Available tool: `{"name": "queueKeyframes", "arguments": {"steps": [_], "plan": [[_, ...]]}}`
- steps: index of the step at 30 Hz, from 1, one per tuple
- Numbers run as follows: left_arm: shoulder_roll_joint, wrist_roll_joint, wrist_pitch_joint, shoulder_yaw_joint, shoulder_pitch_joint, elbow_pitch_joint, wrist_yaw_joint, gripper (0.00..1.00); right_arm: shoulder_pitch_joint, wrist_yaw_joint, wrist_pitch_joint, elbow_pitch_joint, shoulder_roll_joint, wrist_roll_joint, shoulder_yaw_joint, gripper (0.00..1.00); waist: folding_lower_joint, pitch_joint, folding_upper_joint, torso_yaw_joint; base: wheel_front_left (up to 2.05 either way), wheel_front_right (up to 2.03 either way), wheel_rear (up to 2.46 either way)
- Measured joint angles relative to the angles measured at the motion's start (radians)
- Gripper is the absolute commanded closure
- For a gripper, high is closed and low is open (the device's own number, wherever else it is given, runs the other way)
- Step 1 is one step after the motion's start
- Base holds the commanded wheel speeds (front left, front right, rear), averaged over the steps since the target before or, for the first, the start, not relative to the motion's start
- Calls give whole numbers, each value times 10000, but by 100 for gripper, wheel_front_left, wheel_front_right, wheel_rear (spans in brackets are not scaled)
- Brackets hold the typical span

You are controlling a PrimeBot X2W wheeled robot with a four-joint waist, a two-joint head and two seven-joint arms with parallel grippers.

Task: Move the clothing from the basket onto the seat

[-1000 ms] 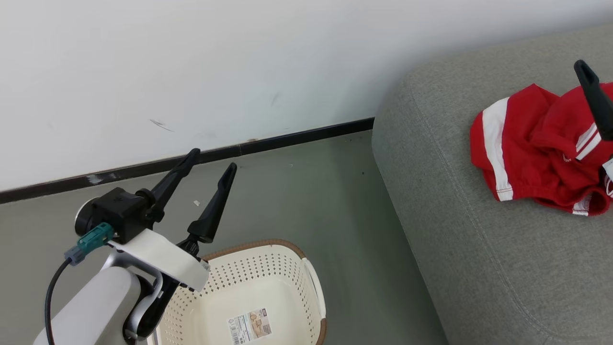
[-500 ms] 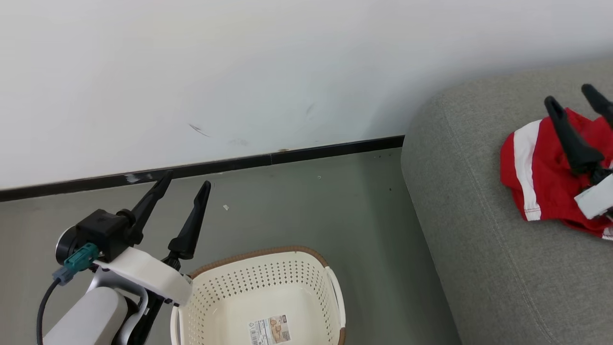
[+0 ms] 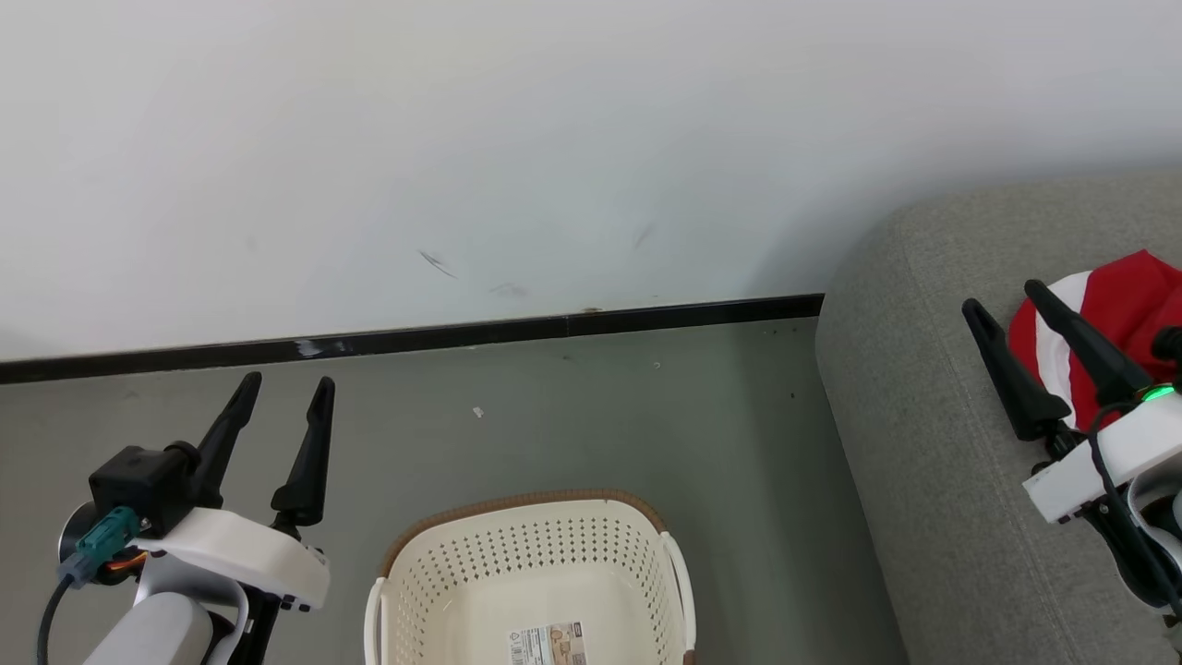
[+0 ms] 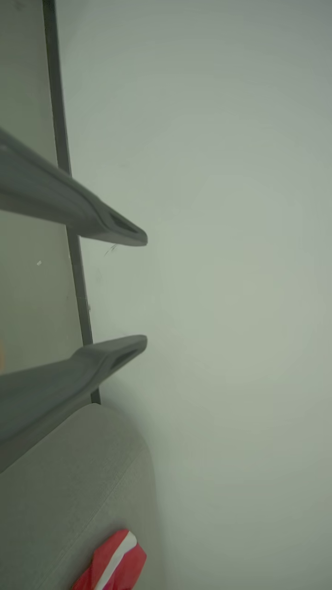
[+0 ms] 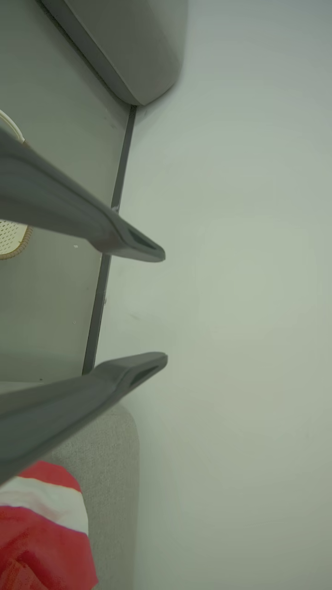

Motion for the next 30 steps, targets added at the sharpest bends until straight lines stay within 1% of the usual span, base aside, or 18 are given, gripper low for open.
{"name": "queueKeyframes", "arguments": {"steps": [7,10,13,16,19,23,30], "plan": [[-144,-79,-36,326,507,107,165,0,816,0,-2,-516,823,-648,-901,0,1,-161,0,251,0,0,0],[-276,-144,-77,431,802,224,176,0,1305,0,-2,-604,1298,-711,-1241,0,0,-226,0,321,0,0,0],[-336,-178,-79,499,1062,336,253,0,1919,0,-2,-606,1684,-813,-1296,0,0,-274,0,379,0,0,0],[-405,-194,-88,600,1203,380,253,0,2396,0,-2,-671,2042,-1185,-1342,0,0,-311,0,444,0,0,0],[-523,-209,-88,734,1399,456,251,0,2463,-2,-2,-732,2278,-1473,-1354,0,0,-325,0,461,0,0,0],[-514,4,-88,972,1602,466,251,0,2689,-2,-2,-859,2522,-1827,-1321,0,1,-334,0,450,0,0,0],[-606,410,-88,1321,1843,374,236,0,2895,0,-2,-1066,2736,-2378,-1396,0,1,-301,0,427,0,0,0]]}}
